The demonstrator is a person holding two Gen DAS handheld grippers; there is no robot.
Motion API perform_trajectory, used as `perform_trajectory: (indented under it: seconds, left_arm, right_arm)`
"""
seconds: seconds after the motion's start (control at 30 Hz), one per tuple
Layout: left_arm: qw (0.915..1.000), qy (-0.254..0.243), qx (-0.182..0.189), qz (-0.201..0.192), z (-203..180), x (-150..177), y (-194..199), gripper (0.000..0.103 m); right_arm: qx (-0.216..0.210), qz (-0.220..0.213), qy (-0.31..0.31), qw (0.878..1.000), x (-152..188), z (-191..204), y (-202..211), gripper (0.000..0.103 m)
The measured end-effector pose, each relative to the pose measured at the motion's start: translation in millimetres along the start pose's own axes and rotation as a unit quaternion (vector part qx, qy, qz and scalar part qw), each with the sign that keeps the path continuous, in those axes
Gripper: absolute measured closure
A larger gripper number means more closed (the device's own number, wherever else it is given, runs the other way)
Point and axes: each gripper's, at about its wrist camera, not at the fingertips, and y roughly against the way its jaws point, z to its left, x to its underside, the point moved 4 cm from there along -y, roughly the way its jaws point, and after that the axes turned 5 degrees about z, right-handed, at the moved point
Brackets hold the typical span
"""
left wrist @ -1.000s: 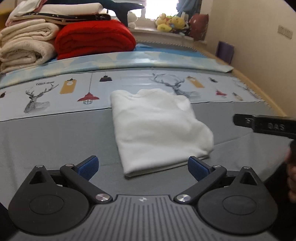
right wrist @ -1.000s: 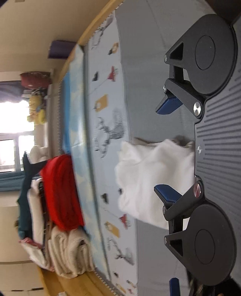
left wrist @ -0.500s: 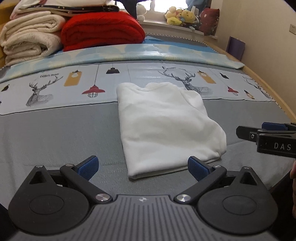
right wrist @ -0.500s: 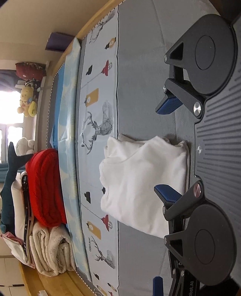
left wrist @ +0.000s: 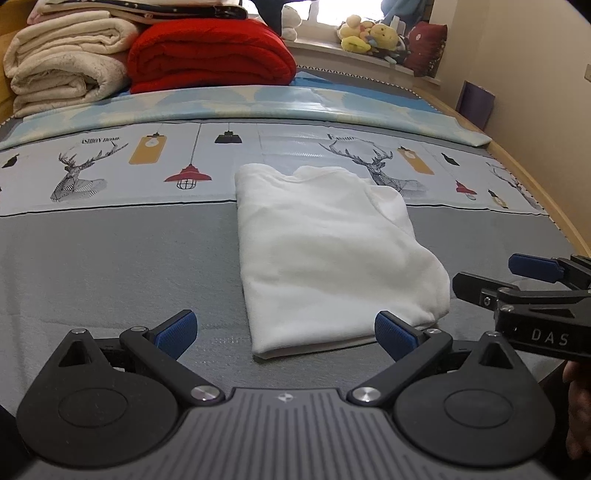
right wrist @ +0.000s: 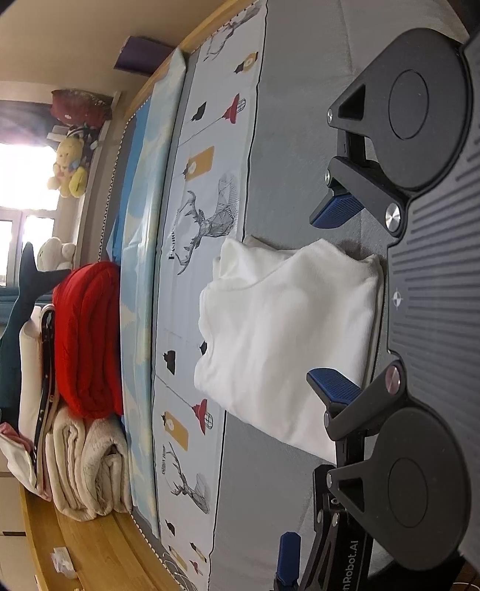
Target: Fold small clothes
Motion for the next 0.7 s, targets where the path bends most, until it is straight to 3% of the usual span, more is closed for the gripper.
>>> perform_trajectory:
  seconds: [0.7]
  left_arm:
    - [0.9998, -0.014, -0.008, -0.011, -2.8, -0.1, 2.6, 0.001]
  right_arm:
    - [-0.009, -0.007, 0.023, 1.000, 0.4, 13.7, 1.6, 0.019]
